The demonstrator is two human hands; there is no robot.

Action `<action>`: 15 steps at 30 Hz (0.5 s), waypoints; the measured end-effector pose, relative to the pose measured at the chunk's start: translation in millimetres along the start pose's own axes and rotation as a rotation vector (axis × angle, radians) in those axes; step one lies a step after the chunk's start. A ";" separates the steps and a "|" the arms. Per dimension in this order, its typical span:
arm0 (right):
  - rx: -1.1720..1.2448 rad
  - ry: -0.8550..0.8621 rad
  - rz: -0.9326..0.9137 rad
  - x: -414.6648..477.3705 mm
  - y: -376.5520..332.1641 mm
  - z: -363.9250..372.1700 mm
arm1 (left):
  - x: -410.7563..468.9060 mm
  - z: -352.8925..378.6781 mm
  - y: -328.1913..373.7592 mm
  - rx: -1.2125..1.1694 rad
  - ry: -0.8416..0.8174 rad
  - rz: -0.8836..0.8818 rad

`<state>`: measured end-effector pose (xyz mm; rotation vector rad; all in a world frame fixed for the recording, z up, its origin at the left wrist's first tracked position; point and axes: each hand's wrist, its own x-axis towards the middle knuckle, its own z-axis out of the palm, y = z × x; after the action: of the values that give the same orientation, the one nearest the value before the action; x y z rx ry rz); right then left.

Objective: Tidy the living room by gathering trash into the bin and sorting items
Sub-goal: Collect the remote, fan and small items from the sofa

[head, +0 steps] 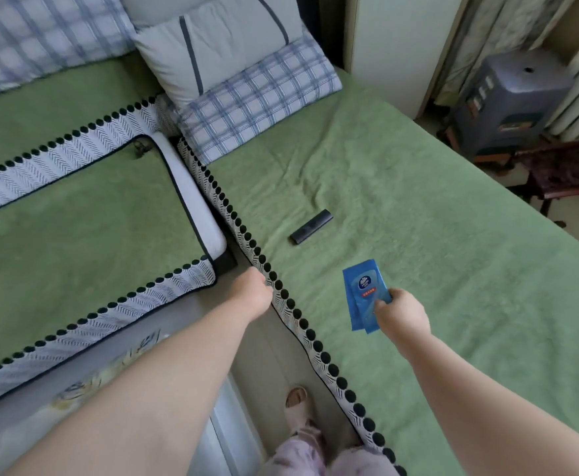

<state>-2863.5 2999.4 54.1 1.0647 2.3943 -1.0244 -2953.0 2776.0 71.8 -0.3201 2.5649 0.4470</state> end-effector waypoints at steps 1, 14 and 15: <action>0.006 0.003 0.012 6.2 0.0 -3.4 | 4.9 0.4 8.3 0.020 0.000 0.023; 0.047 0.092 0.167 108.1 -49.5 6.9 | 125.2 7.6 79.8 0.127 -0.154 0.135; 0.067 0.098 0.194 120.0 -55.4 16.0 | 143.2 7.7 82.6 0.144 -0.166 0.143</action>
<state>-2984.8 3023.3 4.6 1.3704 2.2890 -1.0116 -3095.4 2834.9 11.3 -0.0457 2.4496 0.3230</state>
